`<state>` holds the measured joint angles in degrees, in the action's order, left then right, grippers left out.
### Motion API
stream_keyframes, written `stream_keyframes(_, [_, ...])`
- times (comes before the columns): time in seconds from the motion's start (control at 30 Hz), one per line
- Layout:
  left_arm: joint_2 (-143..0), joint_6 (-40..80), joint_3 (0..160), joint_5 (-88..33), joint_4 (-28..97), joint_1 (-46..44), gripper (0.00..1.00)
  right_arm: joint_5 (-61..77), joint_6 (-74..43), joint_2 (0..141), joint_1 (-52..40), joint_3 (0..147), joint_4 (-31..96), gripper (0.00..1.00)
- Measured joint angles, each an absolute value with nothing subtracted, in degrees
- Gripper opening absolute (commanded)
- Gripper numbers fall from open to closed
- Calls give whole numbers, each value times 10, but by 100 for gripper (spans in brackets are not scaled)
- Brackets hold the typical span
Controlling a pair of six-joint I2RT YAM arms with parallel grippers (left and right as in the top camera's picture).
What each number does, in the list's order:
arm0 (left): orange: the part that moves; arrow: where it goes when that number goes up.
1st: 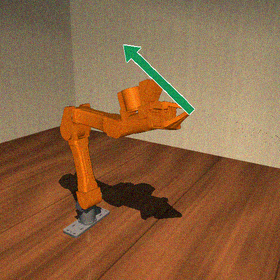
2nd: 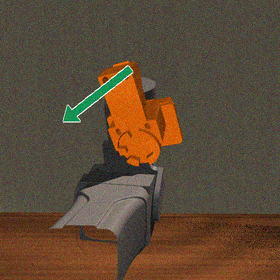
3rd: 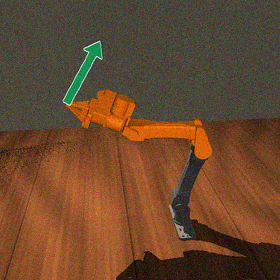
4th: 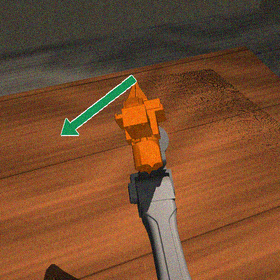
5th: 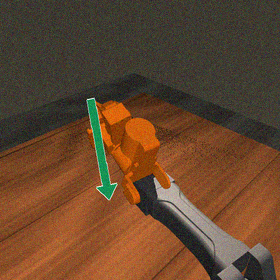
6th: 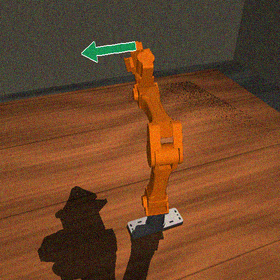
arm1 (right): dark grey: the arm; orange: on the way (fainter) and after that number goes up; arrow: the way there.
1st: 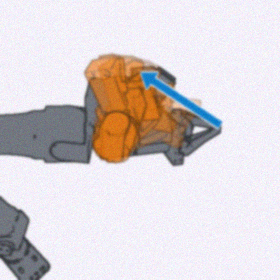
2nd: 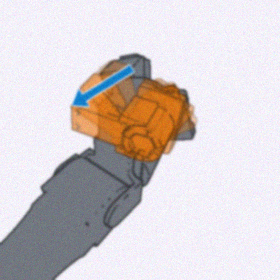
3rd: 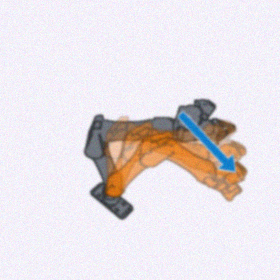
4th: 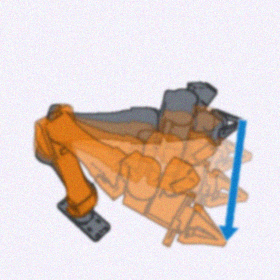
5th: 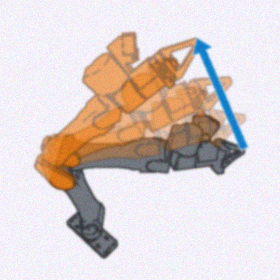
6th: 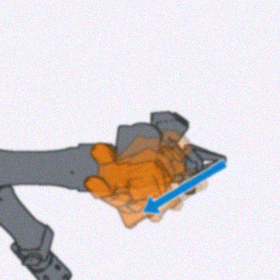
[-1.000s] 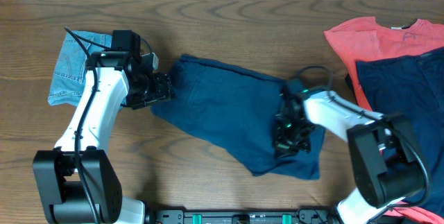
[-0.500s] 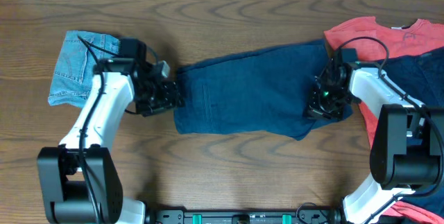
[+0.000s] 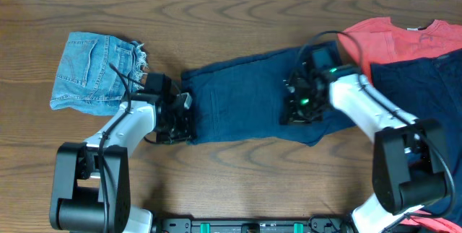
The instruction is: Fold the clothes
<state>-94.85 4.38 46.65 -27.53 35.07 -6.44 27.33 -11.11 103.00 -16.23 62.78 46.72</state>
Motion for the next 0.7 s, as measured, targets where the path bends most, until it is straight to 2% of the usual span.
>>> stream_keyframes(0.13, [-948,51,453,-257,337,-64,8,224,-168,1029,-192,580,372,5])
stream_keyframes(0.3, [-948,66,454,-253,332,-61,8,192,-233,1011,-185,517,300,3])
stream_keyframes(0.57, [-948,70,525,-219,420,-21,9,197,-268,994,-139,494,313,2])
stream_keyframes(0.7, [-946,65,585,-252,393,-20,12,199,-266,993,-131,493,317,3])
